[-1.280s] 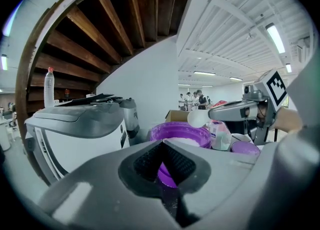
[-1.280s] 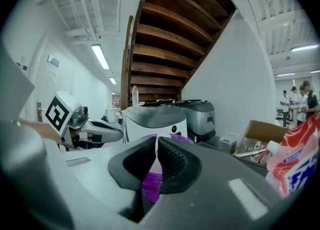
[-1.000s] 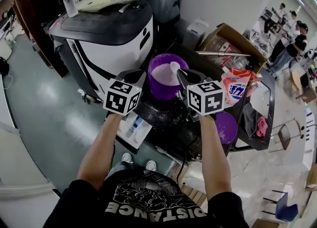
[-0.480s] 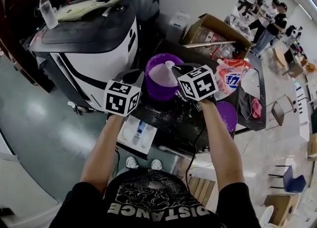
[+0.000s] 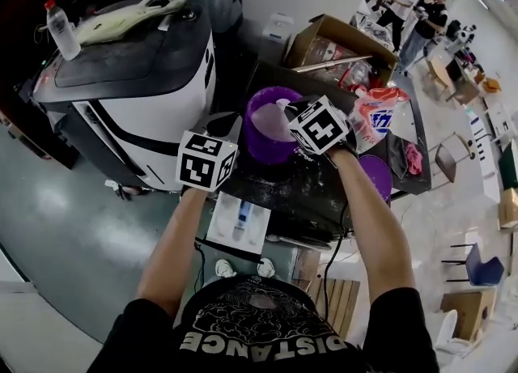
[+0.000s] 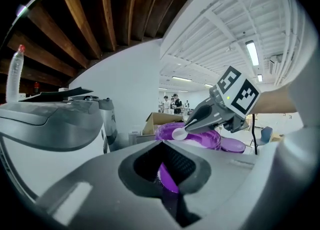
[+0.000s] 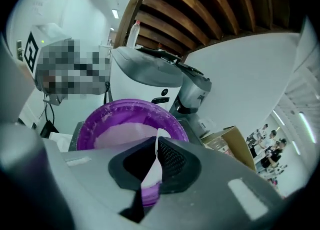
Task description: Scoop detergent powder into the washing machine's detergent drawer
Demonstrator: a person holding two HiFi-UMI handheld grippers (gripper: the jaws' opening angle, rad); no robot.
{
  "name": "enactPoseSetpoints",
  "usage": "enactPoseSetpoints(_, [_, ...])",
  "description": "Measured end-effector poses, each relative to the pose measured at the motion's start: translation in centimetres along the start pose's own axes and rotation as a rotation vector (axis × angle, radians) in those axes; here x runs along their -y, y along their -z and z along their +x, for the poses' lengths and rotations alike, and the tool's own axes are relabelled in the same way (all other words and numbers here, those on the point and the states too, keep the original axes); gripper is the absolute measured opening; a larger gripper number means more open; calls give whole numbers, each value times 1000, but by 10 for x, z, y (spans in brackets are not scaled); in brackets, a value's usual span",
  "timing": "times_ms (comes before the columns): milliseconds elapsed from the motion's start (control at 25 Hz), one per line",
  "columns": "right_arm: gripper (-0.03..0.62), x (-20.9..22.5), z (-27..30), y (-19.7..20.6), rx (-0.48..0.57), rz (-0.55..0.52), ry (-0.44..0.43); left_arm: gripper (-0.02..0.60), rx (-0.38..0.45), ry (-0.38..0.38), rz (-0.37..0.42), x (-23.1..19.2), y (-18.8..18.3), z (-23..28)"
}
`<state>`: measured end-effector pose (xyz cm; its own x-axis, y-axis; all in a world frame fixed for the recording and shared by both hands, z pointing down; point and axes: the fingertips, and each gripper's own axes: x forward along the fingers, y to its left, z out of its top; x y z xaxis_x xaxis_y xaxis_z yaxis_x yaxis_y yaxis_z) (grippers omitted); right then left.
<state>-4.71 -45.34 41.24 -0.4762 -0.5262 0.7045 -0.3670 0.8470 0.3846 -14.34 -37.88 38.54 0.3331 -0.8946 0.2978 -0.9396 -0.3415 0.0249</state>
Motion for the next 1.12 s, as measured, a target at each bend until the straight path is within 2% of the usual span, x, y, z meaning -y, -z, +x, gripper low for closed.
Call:
enactPoseSetpoints(360, [35,-3,10,0,-105,-51,48,0,3,81,18,-5,1,5])
enactPoseSetpoints(680, [37,-3,18,7,-215,-159,72,0,4,126,29,-9,-1,9])
enactPoseSetpoints(840, [36,-5,23,9,-261,-190,55,0,2,144,30,-8,1,9])
enactPoseSetpoints(1120, [35,-10,27,10,-307,-181,-3,0,1,169,39,-4,0,10])
